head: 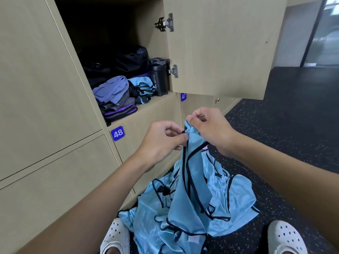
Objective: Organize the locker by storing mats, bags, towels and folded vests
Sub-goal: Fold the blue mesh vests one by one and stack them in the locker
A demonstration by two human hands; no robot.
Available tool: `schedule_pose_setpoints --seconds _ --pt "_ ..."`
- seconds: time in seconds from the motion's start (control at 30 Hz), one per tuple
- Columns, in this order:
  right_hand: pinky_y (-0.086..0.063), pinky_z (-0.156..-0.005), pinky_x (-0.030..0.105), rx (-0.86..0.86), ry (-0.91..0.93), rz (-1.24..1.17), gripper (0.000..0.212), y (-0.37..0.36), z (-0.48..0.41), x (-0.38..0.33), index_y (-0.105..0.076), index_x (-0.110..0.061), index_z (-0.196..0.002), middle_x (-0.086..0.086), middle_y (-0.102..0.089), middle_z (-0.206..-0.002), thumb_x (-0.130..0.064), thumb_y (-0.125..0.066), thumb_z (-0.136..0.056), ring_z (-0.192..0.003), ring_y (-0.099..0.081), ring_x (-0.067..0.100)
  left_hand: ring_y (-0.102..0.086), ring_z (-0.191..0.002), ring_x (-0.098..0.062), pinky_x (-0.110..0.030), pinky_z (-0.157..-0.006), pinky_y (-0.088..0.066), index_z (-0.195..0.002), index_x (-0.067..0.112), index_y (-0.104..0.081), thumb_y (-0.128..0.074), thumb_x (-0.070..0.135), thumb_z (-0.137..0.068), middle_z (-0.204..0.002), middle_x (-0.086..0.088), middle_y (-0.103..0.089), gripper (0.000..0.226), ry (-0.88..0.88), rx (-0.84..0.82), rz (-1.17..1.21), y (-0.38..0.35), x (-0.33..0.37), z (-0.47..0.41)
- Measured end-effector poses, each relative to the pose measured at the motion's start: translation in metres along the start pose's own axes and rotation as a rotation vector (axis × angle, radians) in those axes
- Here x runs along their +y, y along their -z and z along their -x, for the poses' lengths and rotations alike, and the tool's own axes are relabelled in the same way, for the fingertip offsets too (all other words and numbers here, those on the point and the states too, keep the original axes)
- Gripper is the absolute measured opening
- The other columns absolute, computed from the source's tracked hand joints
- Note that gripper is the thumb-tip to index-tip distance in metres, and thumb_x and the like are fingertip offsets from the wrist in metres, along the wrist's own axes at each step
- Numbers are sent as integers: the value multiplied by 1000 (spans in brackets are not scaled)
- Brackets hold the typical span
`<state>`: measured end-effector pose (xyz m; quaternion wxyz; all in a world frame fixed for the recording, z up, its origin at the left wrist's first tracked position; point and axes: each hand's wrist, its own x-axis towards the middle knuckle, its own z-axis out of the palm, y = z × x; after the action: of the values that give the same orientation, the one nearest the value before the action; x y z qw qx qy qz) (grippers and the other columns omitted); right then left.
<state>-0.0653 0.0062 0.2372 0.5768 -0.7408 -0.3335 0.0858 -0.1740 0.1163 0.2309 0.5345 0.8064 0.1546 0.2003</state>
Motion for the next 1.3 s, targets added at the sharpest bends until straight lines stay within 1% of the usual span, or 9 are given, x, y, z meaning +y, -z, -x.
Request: schedule_pose_setpoints --seconds 0.2,0.33,0.47,0.63,0.7,0.9,1.07,1.17,1.3 --pt "-44 -64 21 13 22 10 13 10 3 1 -61 -14 -98 3 -62 -83 -26 -58 -97 -67 -52 7 -62 -55 -12 -23 -57 -56 -78 5 -66 -69 6 -90 -70 -9 -69 12 57 158 117 -8 12 -5" --pt "-35 -52 14 2 43 -7 41 8 16 -6 -49 -12 -109 -2 -43 -76 -42 -66 -89 -63 -39 8 -60 -49 -15 -27 -55 -58 -74 4 -63 -67 2 -88 -61 -7 -67 15 59 295 187 -7 23 -7" --pt "-39 -55 22 -129 -42 111 55 1 26 -10 -42 -16 -111 1 -53 -77 -48 -73 -80 -64 -48 12 -62 -48 -17 -31 -55 -59 -82 6 -58 -63 4 -90 -63 -9 -67 10 56 388 232 -3 30 -10" --pt "-59 -70 44 -62 -139 57 18 0 21 -2 -52 -16 -100 15 -71 -85 -14 -62 -85 -69 -64 32 -70 -62 -28 -37 -54 -60 -88 8 -53 -60 9 -94 -78 -18 -71 10 52 462 237 2 29 -10" --pt "-58 -76 58 -8 -165 4 5 3 18 -2 -59 -12 -88 18 -72 -83 -8 -57 -86 -73 -70 35 -69 -71 -37 -50 -68 -62 -90 9 -52 -61 8 -93 -85 -25 -71 10 65 453 241 3 27 -10" --pt "-61 -61 33 85 -187 -250 9 16 12 -14 -57 -7 -93 16 -66 -79 0 -52 -95 -58 -63 21 -67 -70 -25 -37 -68 -61 -130 29 -37 -69 -12 -80 -92 -20 -75 72 232 90 268 0 15 -1" --pt "-59 -72 42 138 -279 -297 16 23 5 -4 -50 -17 -108 20 -65 -91 -8 -54 -96 -68 -59 24 -66 -63 -18 -36 -74 -60 -118 13 -56 -68 -10 -85 -83 -12 -71 42 196 170 352 6 18 -3" --pt "-56 -80 37 -36 -241 -271 54 21 10 -2 -35 -26 -135 19 -67 -102 -18 -66 -92 -81 -62 24 -68 -76 -18 -34 -77 -59 -106 11 -66 -64 -5 -90 -95 -10 -73 23 145 224 398 7 23 -5" --pt "-49 -74 39 -123 -142 -96 66 15 16 -7 -39 -35 -134 17 -58 -89 2 -65 -87 -76 -52 24 -71 -90 -10 -36 -86 -58 -131 16 -61 -66 -3 -90 -122 2 -67 46 81 202 405 6 24 -3"
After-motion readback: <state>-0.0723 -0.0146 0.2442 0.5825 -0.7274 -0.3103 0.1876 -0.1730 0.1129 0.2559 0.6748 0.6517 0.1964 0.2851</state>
